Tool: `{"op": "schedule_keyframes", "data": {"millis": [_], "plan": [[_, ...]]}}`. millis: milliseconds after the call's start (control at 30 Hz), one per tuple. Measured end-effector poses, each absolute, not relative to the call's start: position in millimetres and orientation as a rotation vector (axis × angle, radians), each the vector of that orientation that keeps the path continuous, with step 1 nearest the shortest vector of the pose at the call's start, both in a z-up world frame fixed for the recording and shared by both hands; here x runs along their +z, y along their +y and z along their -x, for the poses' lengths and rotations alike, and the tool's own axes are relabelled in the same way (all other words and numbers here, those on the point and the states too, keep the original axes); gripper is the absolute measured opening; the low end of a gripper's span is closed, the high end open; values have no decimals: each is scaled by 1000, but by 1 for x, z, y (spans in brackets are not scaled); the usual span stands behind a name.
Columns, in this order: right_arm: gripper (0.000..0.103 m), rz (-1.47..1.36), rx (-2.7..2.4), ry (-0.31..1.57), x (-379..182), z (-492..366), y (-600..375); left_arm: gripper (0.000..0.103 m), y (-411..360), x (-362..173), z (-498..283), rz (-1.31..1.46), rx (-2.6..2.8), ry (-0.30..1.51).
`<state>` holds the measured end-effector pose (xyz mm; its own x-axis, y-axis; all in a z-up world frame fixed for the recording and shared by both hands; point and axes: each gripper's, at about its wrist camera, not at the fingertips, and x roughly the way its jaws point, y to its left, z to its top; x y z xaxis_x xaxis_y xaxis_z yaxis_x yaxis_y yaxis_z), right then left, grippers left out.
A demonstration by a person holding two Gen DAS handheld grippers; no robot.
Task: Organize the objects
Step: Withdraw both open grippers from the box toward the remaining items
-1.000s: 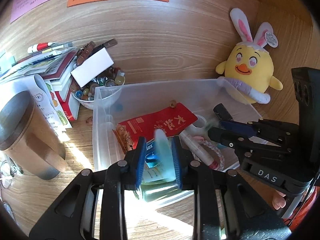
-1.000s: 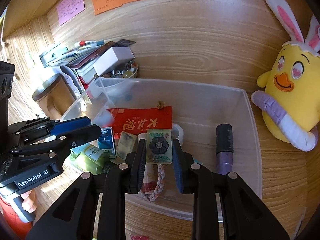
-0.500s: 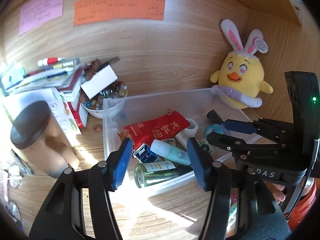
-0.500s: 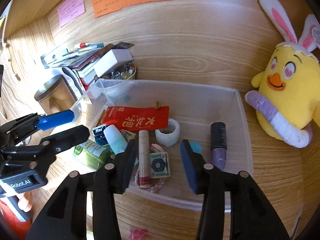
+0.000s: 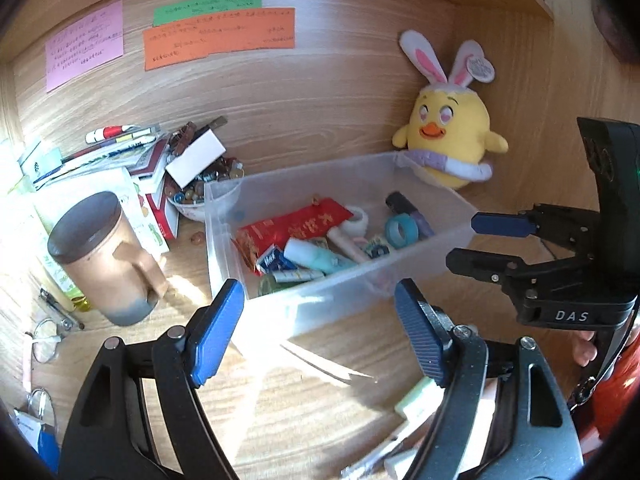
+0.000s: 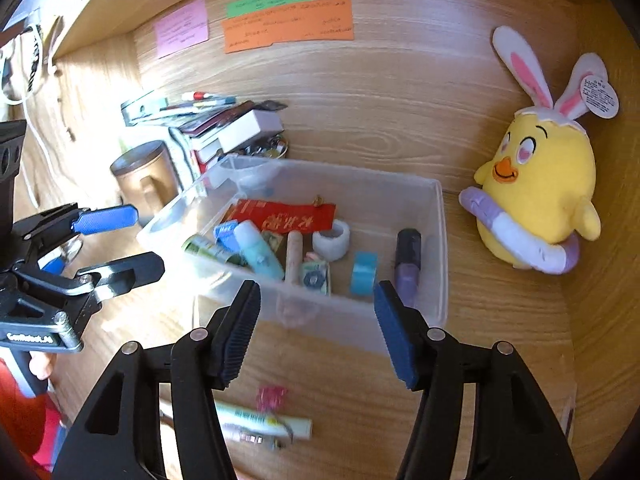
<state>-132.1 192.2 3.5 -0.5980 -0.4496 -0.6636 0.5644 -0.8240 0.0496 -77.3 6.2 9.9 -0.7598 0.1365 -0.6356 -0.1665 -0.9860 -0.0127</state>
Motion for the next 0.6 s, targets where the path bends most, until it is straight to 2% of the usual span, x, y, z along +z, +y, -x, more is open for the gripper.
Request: {"op": "schedule_keyframes", "data": {"millis": [367, 400, 467, 533, 600], "plan": [[55, -1149, -2205, 267, -57, 118, 184, 78, 2, -27, 63, 1153, 2759, 72], [53, -1162, -2198, 264, -60, 119, 184, 78, 2, -29, 63, 1162, 2754, 70], [40, -1170, -2185, 268, -63, 119, 183, 78, 2, -34, 62, 1180, 2743, 63], [21, -1170, -2172, 272, -64, 120, 182, 78, 3, -37, 63, 1193, 2723, 53], [19, -1166, -2171, 268, -66, 120, 181, 78, 6, -39, 64, 1201, 2703, 45]]}}
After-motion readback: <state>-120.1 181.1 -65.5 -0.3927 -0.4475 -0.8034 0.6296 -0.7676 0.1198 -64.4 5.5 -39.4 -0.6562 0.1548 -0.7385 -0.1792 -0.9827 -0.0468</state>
